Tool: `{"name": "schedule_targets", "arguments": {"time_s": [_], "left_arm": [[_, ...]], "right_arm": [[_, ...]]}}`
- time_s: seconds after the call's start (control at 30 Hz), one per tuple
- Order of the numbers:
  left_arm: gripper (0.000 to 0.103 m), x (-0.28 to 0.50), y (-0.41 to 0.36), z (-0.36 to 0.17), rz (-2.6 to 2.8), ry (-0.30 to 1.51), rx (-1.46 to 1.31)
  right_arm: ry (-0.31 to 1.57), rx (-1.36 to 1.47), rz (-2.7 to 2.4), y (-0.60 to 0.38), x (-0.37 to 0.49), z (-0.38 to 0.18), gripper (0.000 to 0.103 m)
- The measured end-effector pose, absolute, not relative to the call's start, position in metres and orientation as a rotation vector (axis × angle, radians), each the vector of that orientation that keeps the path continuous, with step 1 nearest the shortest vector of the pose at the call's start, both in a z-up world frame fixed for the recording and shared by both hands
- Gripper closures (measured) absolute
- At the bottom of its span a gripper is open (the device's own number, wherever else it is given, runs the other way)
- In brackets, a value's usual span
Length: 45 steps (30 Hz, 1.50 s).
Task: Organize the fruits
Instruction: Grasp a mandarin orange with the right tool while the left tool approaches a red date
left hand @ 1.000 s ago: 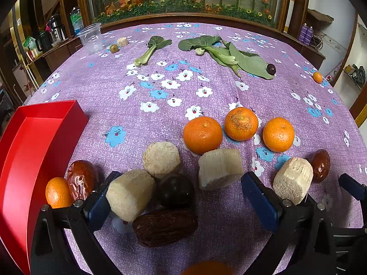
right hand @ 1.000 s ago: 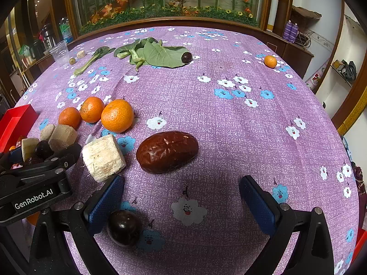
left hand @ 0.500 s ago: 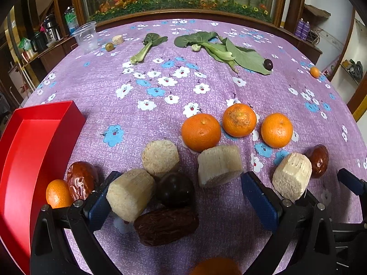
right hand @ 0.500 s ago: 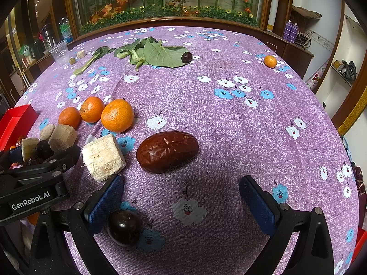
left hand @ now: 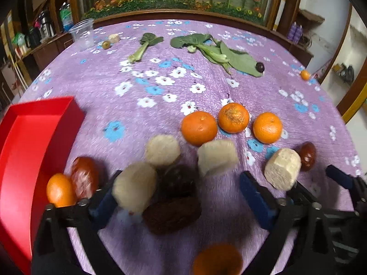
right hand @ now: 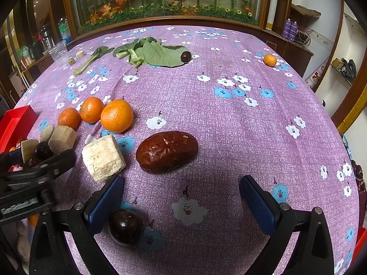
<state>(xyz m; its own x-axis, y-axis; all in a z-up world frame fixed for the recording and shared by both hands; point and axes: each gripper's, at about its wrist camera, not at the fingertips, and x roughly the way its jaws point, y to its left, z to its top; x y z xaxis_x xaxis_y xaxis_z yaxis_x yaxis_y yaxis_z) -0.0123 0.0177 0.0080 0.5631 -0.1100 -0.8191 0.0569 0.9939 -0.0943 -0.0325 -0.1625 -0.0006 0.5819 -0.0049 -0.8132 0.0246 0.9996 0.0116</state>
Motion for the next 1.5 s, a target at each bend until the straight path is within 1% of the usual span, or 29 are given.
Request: {"name": "schedule_targets", "arguments": {"time_s": [0.07,0.17,0.43,0.5,0.63,0.67,0.7,0.73,0.8,0.87,0.93,1.03,1.07,1.1,1.17,1.2,1.23,1.27,1.33,1.5], "left_arm": [[0.012,-0.023,0.026,0.015,-0.109,0.949,-0.084],[0.012,-0.044,0.038,0.032,-0.09,0.864,-0.084],[0.012,-0.095,0.072,0.076,-0.058,0.654,-0.083],[0.012,-0.102,0.08,0.081,-0.048,0.629,-0.069],[0.012,-0.107,0.098,0.08,-0.048,0.628,-0.079],[0.012,-0.108,0.102,0.079,-0.049,0.632,-0.083],[0.012,-0.107,0.105,0.076,-0.049,0.643,-0.086],[0.012,-0.106,0.107,0.074,-0.054,0.65,-0.089],[0.016,-0.106,0.111,0.069,-0.083,0.663,-0.107],[0.03,-0.103,0.114,0.065,-0.127,0.689,-0.126],[0.036,-0.101,0.114,0.059,-0.15,0.714,-0.138],[0.036,-0.099,0.113,0.053,-0.172,0.737,-0.15],[0.038,-0.098,0.112,0.052,-0.194,0.748,-0.158],[0.039,-0.097,0.11,0.051,-0.215,0.754,-0.161],[0.041,-0.092,0.102,0.05,-0.271,0.769,-0.154],[0.041,-0.09,0.096,0.05,-0.292,0.773,-0.141],[0.041,-0.088,0.091,0.05,-0.306,0.775,-0.126],[0.041,-0.086,0.085,0.049,-0.316,0.779,-0.111],[0.042,-0.083,0.077,0.046,-0.333,0.794,-0.086],[0.057,-0.071,0.061,0.036,-0.401,0.858,-0.055]], "right_arm": [[0.947,0.076,-0.017,-0.166,-0.038,0.002,0.0],[0.934,0.152,0.013,-0.169,-0.048,0.007,0.001],[0.849,0.187,0.02,-0.169,-0.08,0.027,0.001],[0.827,0.18,0.029,-0.169,-0.087,0.031,0.001],[0.816,0.146,0.127,-0.152,-0.097,0.036,0.008],[0.822,0.136,0.156,-0.145,-0.098,0.036,0.013],[0.829,0.124,0.192,-0.136,-0.099,0.035,0.015],[0.834,0.111,0.229,-0.127,-0.101,0.035,0.016],[0.84,0.081,0.3,-0.107,-0.102,0.034,0.02],[0.851,0.06,0.353,-0.089,-0.101,0.031,0.021],[0.861,0.041,0.386,-0.077,-0.099,0.027,0.022],[0.886,-0.001,0.419,-0.059,-0.094,0.021,0.026],[0.902,-0.009,0.431,-0.055,-0.092,0.018,0.029],[0.911,-0.009,0.439,-0.055,-0.091,0.018,0.037],[0.933,-0.013,0.45,-0.052,-0.088,0.015,0.045],[0.942,-0.014,0.454,-0.051,-0.087,0.013,0.054],[0.95,-0.016,0.457,-0.05,-0.085,0.012,0.059],[0.948,-0.015,0.457,-0.051,-0.086,0.012,0.061],[0.946,-0.012,0.465,-0.052,-0.086,0.012,0.063],[0.954,-0.006,0.447,-0.062,-0.091,0.013,0.063]]}}
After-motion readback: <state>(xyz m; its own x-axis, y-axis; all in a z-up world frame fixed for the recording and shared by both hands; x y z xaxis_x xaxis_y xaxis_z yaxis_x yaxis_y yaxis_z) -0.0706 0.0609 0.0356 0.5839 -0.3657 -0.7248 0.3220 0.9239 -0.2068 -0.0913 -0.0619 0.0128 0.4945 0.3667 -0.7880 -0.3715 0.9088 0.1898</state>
